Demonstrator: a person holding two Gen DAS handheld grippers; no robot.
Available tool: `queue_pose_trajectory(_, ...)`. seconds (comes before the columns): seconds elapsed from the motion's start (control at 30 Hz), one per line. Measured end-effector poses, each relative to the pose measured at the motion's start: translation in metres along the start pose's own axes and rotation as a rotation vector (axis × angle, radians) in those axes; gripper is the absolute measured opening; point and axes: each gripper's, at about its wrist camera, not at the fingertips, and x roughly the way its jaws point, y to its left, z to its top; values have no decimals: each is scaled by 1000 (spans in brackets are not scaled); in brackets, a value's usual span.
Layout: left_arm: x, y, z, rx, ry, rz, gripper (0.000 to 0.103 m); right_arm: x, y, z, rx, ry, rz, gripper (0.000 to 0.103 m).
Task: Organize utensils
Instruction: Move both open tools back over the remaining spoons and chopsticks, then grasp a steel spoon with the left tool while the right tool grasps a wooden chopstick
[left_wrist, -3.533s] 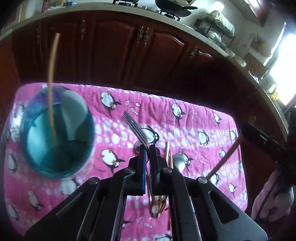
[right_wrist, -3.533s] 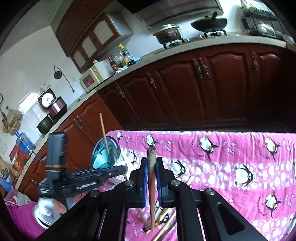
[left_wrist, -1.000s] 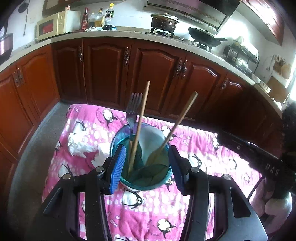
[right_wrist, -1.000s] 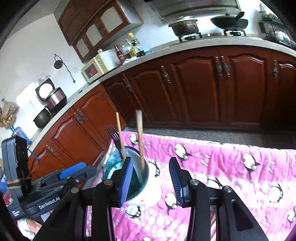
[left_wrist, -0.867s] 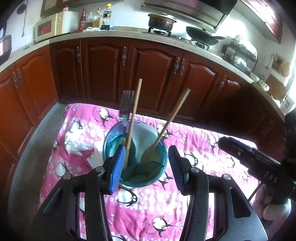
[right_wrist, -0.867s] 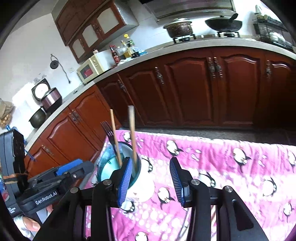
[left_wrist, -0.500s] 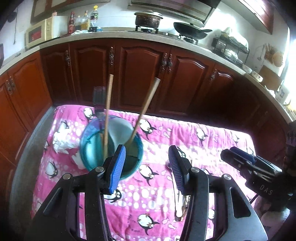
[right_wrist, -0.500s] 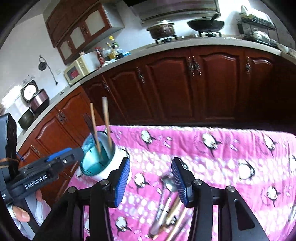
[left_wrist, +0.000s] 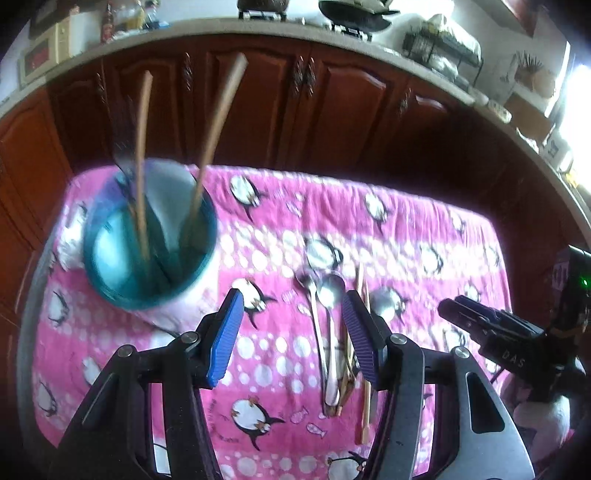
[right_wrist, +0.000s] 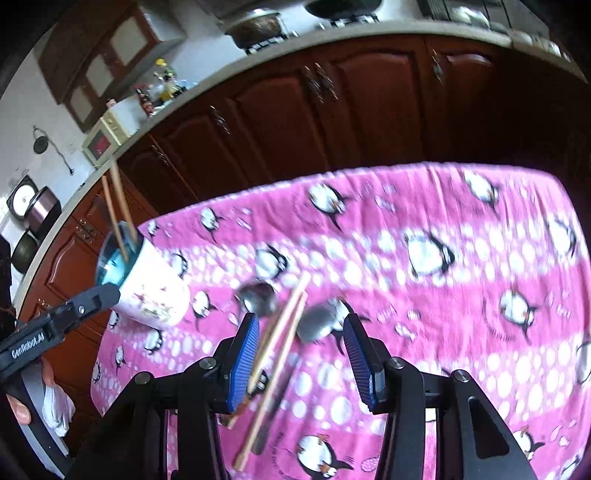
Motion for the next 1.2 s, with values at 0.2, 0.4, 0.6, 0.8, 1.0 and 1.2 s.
queue_pose_trajectory(0.2, 41, -6, -17, 10, 99, -27, 56, 28, -18, -9, 46, 68, 62, 37)
queue_pose_trajectory(0.4, 75, 1, -20, -51, 157, -51, 55, 56, -37, -14, 179, 106, 176, 31)
queue_pose_trajectory(0.6, 94, 3, -14, -84, 183, -38, 55, 71, -49, -13, 266, 113, 238, 31)
queue_pose_trajectory(0.8, 106, 0, -10, -74, 188, -18, 55, 77, -52, -13, 268, 125, 235, 31)
queue_pose_trajectory(1.0, 112, -4, -10, -57, 199, -8, 55, 77, -46, -9, 244, 129, 219, 31)
queue_pose_trajectory(1.2, 116, -6, -9, -52, 202, -7, 55, 80, -49, -9, 263, 127, 229, 31)
